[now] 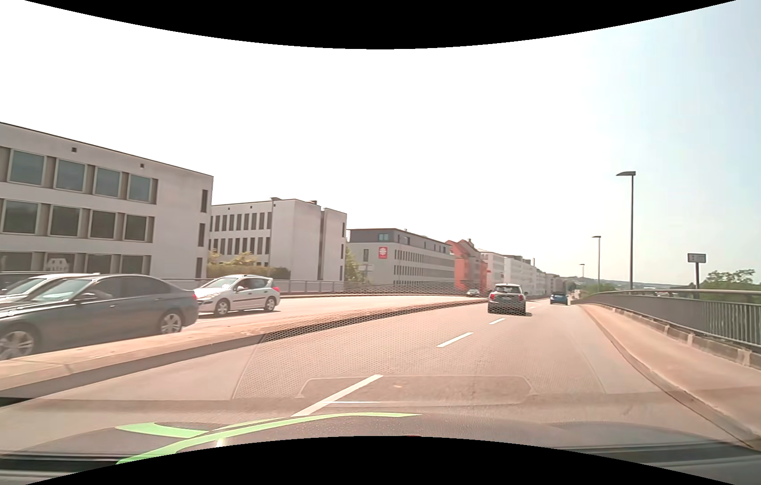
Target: Follow the waypoints while adhering to traffic rules and regulations
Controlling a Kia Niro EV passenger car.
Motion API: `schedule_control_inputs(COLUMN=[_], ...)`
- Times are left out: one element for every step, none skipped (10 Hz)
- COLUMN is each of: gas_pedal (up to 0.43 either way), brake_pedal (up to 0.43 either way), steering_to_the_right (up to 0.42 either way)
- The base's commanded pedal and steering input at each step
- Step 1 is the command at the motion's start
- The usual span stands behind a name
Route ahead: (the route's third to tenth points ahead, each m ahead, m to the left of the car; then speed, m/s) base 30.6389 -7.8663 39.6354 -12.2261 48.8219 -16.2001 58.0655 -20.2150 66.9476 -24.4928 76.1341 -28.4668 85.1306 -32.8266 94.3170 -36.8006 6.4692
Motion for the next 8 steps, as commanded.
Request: schedule_control_inputs(gas_pedal=[0.189,0.197,0.197,0.220,0.228,0.228,0.228,0.248], brake_pedal=[0.000,0.000,0.000,0.000,0.000,0.000,0.000,0.000], steering_to_the_right=[0.288,0.278,0.270,0.260,0.250,0.241,0.224,0.197])
